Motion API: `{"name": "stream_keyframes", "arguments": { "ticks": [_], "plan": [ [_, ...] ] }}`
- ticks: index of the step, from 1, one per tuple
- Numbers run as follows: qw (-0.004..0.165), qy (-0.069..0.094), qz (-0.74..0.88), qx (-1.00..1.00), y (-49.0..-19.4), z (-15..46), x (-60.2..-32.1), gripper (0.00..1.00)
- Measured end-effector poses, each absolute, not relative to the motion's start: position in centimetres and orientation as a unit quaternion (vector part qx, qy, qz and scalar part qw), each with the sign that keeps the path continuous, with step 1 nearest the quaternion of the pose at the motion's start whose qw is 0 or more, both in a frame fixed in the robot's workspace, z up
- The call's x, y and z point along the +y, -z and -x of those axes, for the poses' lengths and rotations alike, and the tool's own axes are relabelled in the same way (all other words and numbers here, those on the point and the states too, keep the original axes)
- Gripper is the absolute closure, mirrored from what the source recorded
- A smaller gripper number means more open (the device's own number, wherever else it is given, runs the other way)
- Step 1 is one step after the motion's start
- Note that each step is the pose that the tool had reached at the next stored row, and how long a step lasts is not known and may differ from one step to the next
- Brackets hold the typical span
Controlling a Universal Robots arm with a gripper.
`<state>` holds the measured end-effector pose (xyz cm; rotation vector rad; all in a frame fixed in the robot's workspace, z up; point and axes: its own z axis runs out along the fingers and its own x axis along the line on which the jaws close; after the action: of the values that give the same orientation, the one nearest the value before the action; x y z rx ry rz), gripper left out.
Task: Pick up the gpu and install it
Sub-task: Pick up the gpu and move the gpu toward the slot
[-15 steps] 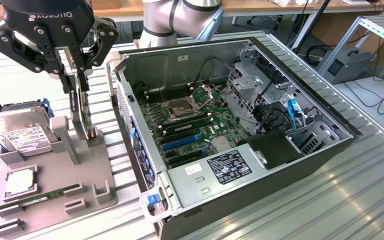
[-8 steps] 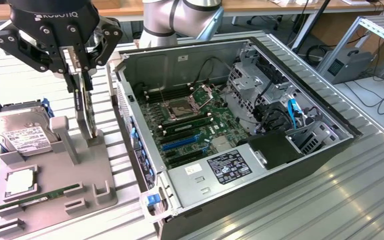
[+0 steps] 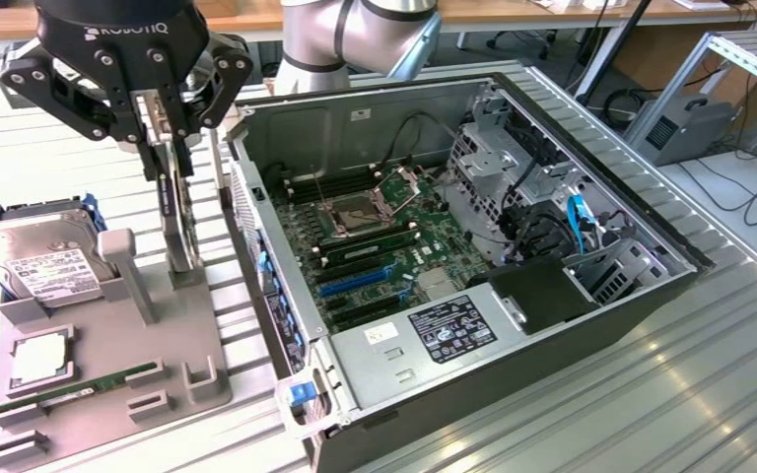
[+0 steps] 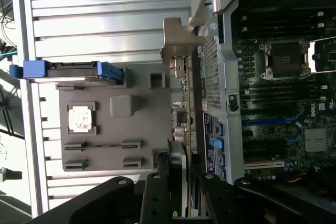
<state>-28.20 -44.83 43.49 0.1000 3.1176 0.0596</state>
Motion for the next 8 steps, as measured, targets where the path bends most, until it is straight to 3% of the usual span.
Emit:
{"name": "stream_keyframes", "arguments": {
  "ticks": [8],
  "plan": [
    [0.011, -0.019, -0.032, 0.999, -43.49, 27.60, -44.83, 0.73]
  ]
}}
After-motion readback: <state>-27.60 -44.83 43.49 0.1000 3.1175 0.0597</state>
